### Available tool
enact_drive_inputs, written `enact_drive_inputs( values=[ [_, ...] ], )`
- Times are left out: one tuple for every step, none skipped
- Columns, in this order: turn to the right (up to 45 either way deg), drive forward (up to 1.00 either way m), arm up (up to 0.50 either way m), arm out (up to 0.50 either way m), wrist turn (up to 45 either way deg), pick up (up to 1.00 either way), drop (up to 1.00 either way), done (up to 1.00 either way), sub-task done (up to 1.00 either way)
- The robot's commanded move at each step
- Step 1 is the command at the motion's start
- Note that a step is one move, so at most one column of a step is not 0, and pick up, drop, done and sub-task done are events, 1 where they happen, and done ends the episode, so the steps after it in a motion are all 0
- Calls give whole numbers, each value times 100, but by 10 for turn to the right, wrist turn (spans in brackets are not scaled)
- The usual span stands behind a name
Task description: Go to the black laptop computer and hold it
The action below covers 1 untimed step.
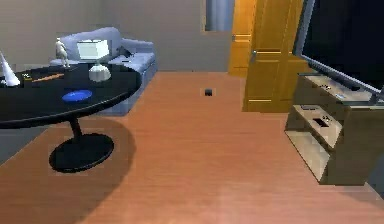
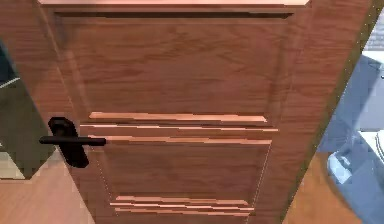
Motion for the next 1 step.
enact_drive_inputs(
  values=[
    [0, 100, 0, 0, 0, 0, 0, 0, 0]
  ],
)
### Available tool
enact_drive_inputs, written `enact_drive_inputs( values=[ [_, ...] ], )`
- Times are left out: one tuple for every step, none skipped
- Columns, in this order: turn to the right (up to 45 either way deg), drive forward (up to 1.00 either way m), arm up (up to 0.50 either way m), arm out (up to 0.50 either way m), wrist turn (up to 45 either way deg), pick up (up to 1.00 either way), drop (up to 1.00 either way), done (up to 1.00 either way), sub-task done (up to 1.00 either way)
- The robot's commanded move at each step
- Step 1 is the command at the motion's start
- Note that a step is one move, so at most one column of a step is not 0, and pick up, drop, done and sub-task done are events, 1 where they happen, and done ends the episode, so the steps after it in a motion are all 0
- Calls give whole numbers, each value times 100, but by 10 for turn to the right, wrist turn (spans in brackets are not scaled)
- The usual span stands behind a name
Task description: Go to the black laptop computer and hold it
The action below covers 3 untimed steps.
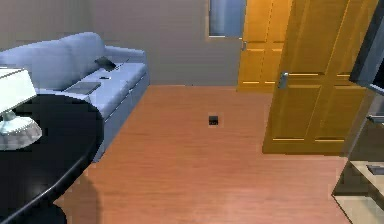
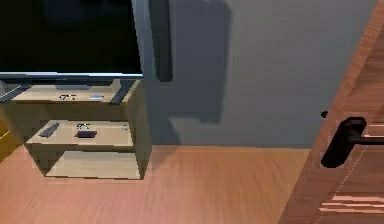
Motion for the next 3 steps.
enact_drive_inputs(
  values=[
    [30, 0, 0, 0, 0, 0, 0, 0, 0],
    [0, 100, 0, 0, 0, 0, 0, 0, 0],
    [30, 0, 0, 0, 0, 0, 0, 0, 0]
  ],
)
